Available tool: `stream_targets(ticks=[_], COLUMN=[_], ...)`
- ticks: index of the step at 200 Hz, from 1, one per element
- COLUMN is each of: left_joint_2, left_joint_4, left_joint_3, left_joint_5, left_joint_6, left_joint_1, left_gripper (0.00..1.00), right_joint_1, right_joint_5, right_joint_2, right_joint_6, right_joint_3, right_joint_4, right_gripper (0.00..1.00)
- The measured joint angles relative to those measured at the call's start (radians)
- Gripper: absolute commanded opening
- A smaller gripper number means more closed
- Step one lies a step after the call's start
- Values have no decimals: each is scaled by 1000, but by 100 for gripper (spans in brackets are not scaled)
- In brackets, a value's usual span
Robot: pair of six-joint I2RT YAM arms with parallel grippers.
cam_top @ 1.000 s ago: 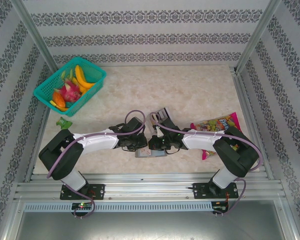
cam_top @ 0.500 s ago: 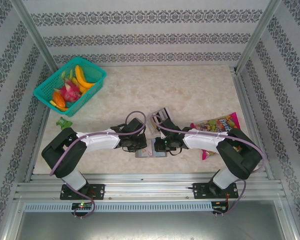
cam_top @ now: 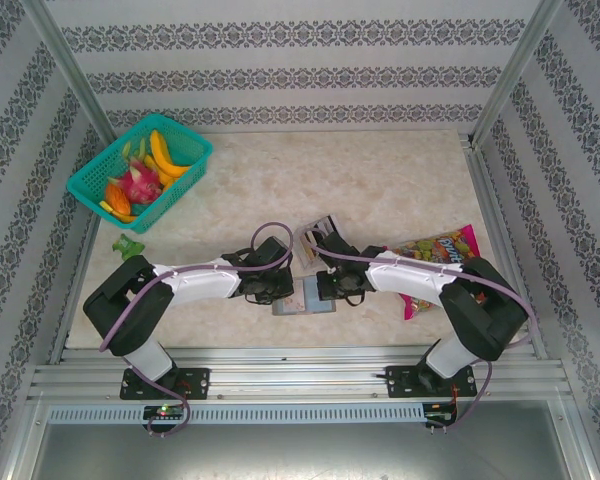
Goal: Put the credit cards into the card holder
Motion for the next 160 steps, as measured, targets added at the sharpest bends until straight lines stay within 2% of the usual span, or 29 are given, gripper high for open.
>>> stream_targets(ticks=[32,65,105,136,160], left_joint_2=[-5,-23,-38,-37,-35], left_joint_4=[-3,-24,-34,-34,-33], left_joint_3=[1,0,-1,-13,-17], left_joint_5=[-1,-17,-27,-28,-31], left_joint_6=[10,14,14,14,14], left_joint_1=[0,0,0,0,0], left_gripper=[10,11,11,10,9], right_joint_1=[6,44,82,86,86], right_joint_5=[-1,-68,-124,-119,-110], right_joint_2=[-61,-81,23,109,117], right_joint_6=[-1,30,63,71,71], right_joint_3=[5,16,39,40,42], right_joint_4=[-24,63,137,150,148], right_gripper=[9,9,9,9,10])
